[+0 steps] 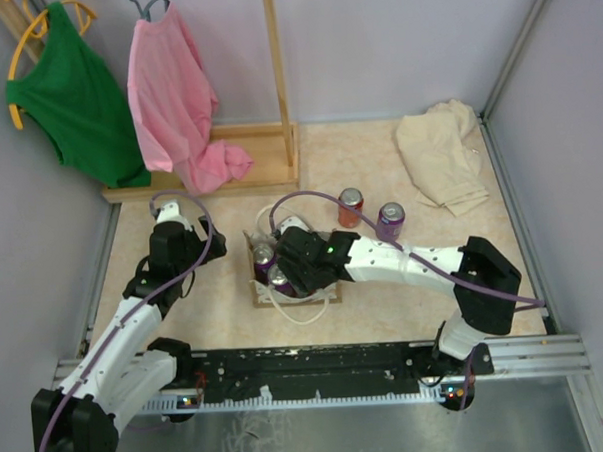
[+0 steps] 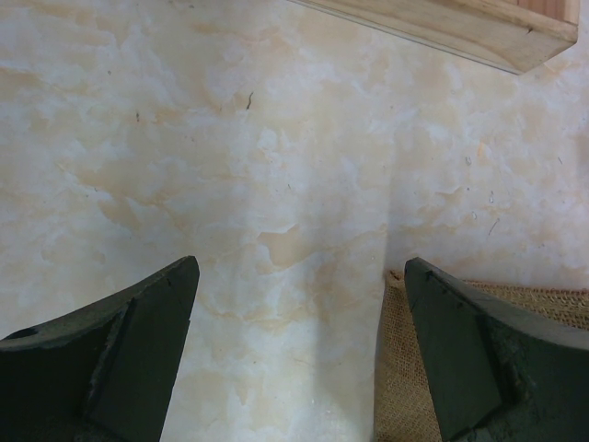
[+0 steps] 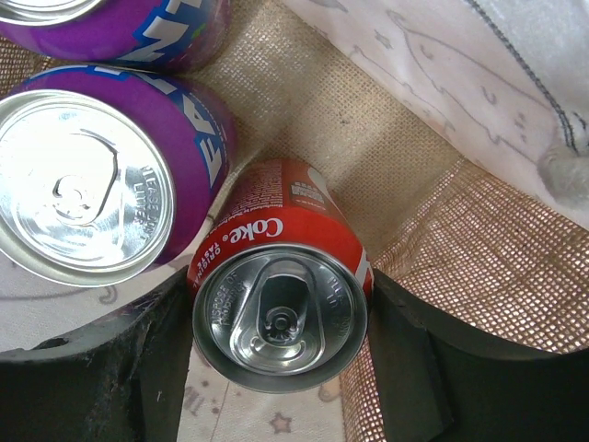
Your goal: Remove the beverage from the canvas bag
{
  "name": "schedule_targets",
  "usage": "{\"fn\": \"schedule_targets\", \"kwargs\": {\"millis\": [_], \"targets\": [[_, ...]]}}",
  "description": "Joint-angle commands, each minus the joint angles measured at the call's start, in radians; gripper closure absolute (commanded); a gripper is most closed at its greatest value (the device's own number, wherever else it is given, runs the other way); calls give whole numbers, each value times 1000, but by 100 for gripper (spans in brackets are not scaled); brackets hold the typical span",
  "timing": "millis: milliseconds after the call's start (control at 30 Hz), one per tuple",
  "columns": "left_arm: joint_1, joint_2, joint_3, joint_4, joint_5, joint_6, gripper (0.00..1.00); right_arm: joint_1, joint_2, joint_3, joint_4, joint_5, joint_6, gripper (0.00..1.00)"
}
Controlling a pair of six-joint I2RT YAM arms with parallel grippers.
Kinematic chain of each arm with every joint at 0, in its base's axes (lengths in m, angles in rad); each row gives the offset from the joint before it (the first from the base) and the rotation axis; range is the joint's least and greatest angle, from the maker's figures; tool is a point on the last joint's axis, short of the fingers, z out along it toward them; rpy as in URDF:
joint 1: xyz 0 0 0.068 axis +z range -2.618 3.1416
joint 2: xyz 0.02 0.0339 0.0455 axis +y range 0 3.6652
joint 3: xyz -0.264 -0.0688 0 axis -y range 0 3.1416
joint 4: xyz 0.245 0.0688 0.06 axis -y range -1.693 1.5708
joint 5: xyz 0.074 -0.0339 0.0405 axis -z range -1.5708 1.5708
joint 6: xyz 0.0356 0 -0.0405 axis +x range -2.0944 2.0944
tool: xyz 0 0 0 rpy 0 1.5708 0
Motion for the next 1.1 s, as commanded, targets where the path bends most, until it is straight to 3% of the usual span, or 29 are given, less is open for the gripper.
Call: {"fn": "schedule_targets", "kwargs": {"millis": [0,67,100,733,1067], "targets": [[-3,1,-8,16,-6,-7,1,5,-7,-11,-14,-7,-2,86],[-3,2,-8,16,-6,-10,1,5,-9,-11,-16,-3,1,99],[-3,3,-9,17,-4,-10,1,6,-12,-11,-18,3,3,100],[-2,2,-6,14,0,-8,1,4,-234,128,-10,248,-49,100],[-3,8,-6,18,7,-13,1,4,-299,343,-19,427,-90,100]]}}
